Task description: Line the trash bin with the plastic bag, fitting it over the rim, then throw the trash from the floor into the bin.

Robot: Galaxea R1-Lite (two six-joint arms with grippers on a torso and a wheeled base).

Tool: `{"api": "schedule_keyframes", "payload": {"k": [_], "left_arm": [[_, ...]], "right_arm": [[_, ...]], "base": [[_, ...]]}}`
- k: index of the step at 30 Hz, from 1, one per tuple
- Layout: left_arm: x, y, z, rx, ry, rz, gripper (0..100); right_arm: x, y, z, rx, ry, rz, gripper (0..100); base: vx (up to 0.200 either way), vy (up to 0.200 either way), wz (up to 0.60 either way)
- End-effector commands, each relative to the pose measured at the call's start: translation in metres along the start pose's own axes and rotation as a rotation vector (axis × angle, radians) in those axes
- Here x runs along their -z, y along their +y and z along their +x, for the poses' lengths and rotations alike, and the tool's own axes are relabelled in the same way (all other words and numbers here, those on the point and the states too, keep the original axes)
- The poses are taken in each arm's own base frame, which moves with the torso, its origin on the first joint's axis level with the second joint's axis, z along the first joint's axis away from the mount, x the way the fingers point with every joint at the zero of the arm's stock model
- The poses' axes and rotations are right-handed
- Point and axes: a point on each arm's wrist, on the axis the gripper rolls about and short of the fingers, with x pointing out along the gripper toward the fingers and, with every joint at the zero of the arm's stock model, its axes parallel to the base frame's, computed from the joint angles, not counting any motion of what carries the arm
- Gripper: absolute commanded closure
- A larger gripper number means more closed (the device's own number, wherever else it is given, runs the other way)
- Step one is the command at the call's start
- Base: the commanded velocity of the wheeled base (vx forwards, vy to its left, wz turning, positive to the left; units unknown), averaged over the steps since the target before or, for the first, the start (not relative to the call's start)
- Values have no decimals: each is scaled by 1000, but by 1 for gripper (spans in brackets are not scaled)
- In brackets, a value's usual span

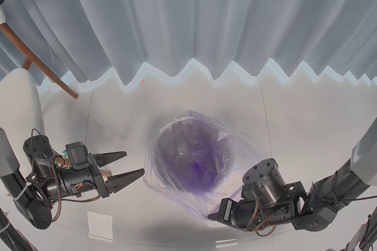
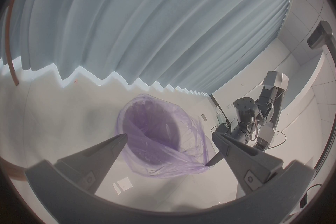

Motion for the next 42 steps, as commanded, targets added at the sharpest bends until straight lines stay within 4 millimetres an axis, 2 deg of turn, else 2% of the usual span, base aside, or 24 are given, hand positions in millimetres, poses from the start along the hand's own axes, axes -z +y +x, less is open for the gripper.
{"api": "schedule_keyframes", "payload": {"k": [1, 3, 5, 9, 14, 15, 17, 22, 27, 32, 42], "left_arm": [[14, -2, 4, 16, 57, -38, 0], [16, -2, 5, 20, 67, -45, 0], [24, -2, 9, 34, 101, -65, 0], [38, -4, 13, 51, 159, -98, 0], [56, -6, 17, 61, 237, -145, 0], [58, -5, 17, 61, 245, -152, 0], [60, -5, 16, 59, 254, -161, 0], [68, -6, 14, 52, 290, -194, 0], [80, 4, 24, 26, 326, -222, 0], [92, 18, 34, -5, 344, -250, 0], [90, 38, 53, -60, 285, -379, 0]], "right_arm": [[24, -29, 21, 185, 7, -122, 100], [26, -33, 26, 217, -5, -134, 100], [28, -42, 42, 250, -38, -147, 100], [26, -38, 48, 209, -70, -149, 100], [24, -47, 64, 275, -105, -195, 100], [24, -47, 64, 275, -114, -207, 0], [25, -44, 63, 247, -128, -208, 0], [29, -36, 43, 174, -144, -185, 0], [29, -31, 26, 140, -158, -185, 0], [31, -32, 24, 144, -152, -186, 0], [34, -38, 20, 159, -144, -187, 0]], "base": [[0, 0, 0], [0, 0, 0], [0, 0, 0], [0, 0, 0], [0, 0, 0], [0, 0, 0], [0, 0, 0], [0, 0, 0], [0, 0, 0], [0, 0, 0], [0, 0, 0]]}}
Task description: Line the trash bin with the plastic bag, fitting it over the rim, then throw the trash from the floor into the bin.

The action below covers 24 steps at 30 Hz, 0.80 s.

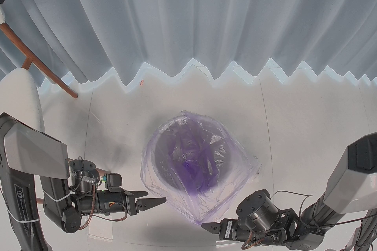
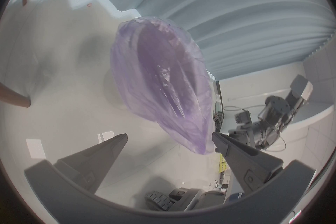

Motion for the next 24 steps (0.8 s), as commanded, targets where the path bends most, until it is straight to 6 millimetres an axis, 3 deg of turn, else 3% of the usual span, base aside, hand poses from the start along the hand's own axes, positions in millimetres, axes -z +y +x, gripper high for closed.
{"api": "schedule_keyframes", "payload": {"k": [1, 7, 12, 24], "left_arm": [[-5, 10, 11, -33, -31, -43, 0], [4, 18, 19, -108, -19, -76, 0], [7, 17, 17, -111, -7, -79, 0], [12, 26, 16, -134, 3, -105, 0]], "right_arm": [[1, -3, -4, 0, 0, -2, 0], [-4, 1, -14, -46, -35, 11, 0], [-42, 3, -35, -114, -170, 76, 0], [-115, -22, -19, -76, -389, 103, 0]], "base": [[0, 0, 0], [0, 0, 0], [0, 0, 0], [0, 0, 0]]}}
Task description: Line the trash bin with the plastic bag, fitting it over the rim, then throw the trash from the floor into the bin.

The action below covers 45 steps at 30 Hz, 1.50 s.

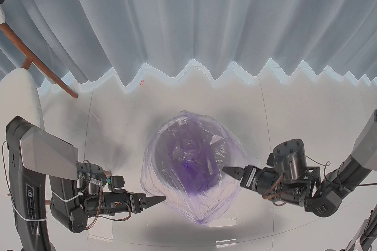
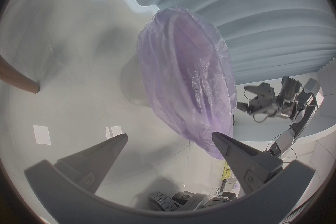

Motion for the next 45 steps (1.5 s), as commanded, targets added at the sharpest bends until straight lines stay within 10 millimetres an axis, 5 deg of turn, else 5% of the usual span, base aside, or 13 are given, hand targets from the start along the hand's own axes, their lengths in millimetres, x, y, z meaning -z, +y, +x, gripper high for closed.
{"api": "schedule_keyframes", "payload": {"k": [1, 18, 45], "left_arm": [[2, 9, 2, -20, 4, -22, 0], [21, 28, 11, -64, 70, -80, 0], [4, 55, 54, -347, -138, -42, 0]], "right_arm": [[-26, -14, 21, 20, -91, 44, 0], [-40, -53, 62, 77, -161, 103, 0], [-51, -107, 127, 146, -220, 156, 0]], "base": [[0, 0, 0], [0, 0, 0], [0, 0, 0]]}}
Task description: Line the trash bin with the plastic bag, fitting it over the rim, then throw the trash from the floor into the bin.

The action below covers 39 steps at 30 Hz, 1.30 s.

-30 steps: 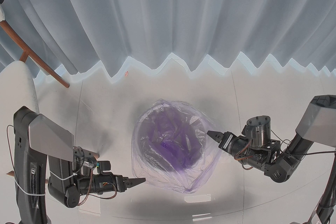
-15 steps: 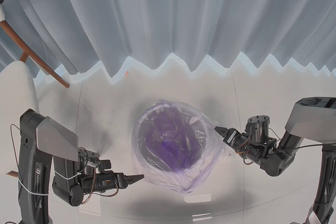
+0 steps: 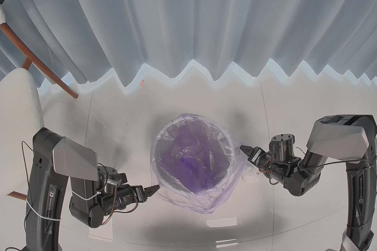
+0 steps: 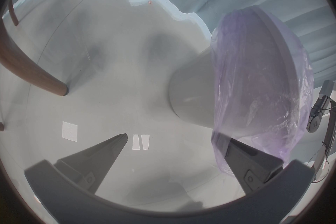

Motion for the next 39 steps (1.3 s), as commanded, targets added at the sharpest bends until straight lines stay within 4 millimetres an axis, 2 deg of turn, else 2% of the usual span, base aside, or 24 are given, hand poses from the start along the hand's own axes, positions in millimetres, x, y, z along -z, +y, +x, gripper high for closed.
{"api": "schedule_keyframes", "payload": {"k": [1, 12, 19, 24, 29, 32, 39], "left_arm": [[1, 4, 8, -35, -8, -2, 0], [-6, 8, 15, -83, -42, -9, 0], [-8, 12, 16, -163, -42, -7, 0], [-7, 11, 15, -166, -41, 35, 0], [-10, 9, 12, -148, -81, 63, 0], [-8, 7, -1, -136, -89, 70, 0], [-27, -31, -57, -43, -119, 105, 0]], "right_arm": [[9, -12, 19, 28, 13, -17, 0], [1, -21, 33, 37, -18, -39, 0], [4, -26, 38, 48, -18, -52, 0], [10, -31, 44, 26, -66, -96, 0], [10, -31, 41, -16, -110, -86, 0], [7, -29, 29, -39, -131, -81, 0], [-7, -16, -11, -114, -163, -69, 0]], "base": [[0, 0, 0], [0, 0, 0], [0, 0, 0], [0, 0, 0], [0, 0, 0], [0, 0, 0], [0, 0, 0]]}}
